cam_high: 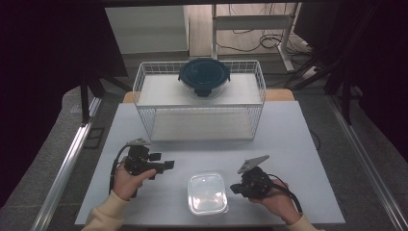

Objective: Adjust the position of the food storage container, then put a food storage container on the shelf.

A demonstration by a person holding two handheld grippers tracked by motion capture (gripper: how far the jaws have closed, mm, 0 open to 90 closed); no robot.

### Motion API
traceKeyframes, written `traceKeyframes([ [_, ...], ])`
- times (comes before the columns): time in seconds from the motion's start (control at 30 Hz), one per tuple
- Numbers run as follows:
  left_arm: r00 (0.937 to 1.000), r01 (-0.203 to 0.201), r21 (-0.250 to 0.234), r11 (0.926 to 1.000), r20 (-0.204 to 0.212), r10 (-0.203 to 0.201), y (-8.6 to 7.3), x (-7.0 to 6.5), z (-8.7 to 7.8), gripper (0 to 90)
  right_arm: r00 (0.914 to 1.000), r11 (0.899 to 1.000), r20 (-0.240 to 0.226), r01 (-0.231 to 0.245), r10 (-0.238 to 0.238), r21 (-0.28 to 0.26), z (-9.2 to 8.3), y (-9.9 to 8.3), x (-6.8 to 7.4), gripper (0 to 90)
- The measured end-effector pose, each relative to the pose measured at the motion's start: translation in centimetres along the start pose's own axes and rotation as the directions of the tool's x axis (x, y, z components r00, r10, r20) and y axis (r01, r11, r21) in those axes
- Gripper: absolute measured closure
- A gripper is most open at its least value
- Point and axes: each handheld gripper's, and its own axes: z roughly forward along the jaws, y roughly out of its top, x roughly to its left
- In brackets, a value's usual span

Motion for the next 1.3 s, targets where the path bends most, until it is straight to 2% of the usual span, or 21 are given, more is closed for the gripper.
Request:
traceKeyframes([
  [0.07,1.0000,0.008,0.001,1.0000,0.006,-0.008,-0.2,0.0,0.0,25.4,0.9999,1.000,0.008,-0.006,0.006,-0.013,-0.3,-0.2,-0.2,88.9],
  [0.1,0.9999,0.011,0.002,0.9999,0.009,-0.011,-0.3,0.0,0.0,25.4,0.9991,0.999,0.021,-0.035,0.036,-0.040,-0.8,-0.5,-0.7,88.8],
  [0.2,0.9991,0.035,0.005,0.9994,0.023,-0.035,-0.8,-0.2,-0.1,25.3,0.9955,0.991,0.022,-0.089,0.092,-0.097,-1.4,-1.2,-1.6,84.7],
  [0.37,0.9984,0.047,-0.004,0.9989,0.032,-0.047,-1.3,-0.7,-0.4,25.2,0.9787,0.962,0.016,-0.198,0.205,-0.186,-1.6,-1.8,-2.8,52.1],
  [0.4,0.9985,0.047,-0.003,0.9989,0.028,-0.047,-1.4,-0.9,-0.4,25.1,0.9722,0.952,0.030,-0.221,0.232,-0.210,-1.6,-1.9,-3.0,44.9],
  [0.47,0.9983,0.050,-0.003,0.9987,0.031,-0.050,-1.5,-1.1,-0.3,25.1,0.9703,0.949,0.034,-0.227,0.240,-0.217,-1.6,-1.9,-3.1,42.6],
  [0.6,0.9984,0.050,-0.009,0.9987,0.028,-0.050,-1.6,-1.4,-0.3,25.0,0.9612,0.934,0.031,-0.258,0.274,-0.248,-1.9,-2.0,-3.3,35.6],
  [0.8,0.9985,0.048,-0.026,0.9985,0.030,-0.047,-1.8,-2.1,-0.7,25.0,0.9482,0.910,-0.026,-0.311,0.316,-0.274,-2.2,-2.0,-3.3,31.0],
  [0.93,0.9978,0.049,-0.027,0.9984,0.047,-0.047,-1.9,-2.8,-0.6,24.9,0.9430,0.902,-0.062,-0.331,0.327,-0.277,-2.2,-1.9,-3.1,31.0],
  [1.1,0.9965,0.055,-0.017,0.9983,0.064,-0.054,-2.1,-3.3,-0.3,25.1,0.9420,0.903,-0.080,-0.335,0.326,-0.268,-2.1,-1.7,-2.7,32.0],
  [1.2,0.9964,0.050,-0.010,0.9987,0.069,-0.049,-2.2,-3.5,0.0,25.1,0.9444,0.907,-0.080,-0.328,0.319,-0.262,-1.8,-1.4,-2.5,32.4],
  [1.3,0.9963,0.051,-0.007,0.9987,0.069,-0.051,-2.2,-3.5,0.2,25.2,0.9434,0.906,-0.082,-0.332,0.321,-0.263,-1.7,-1.3,-2.6,32.7],
])
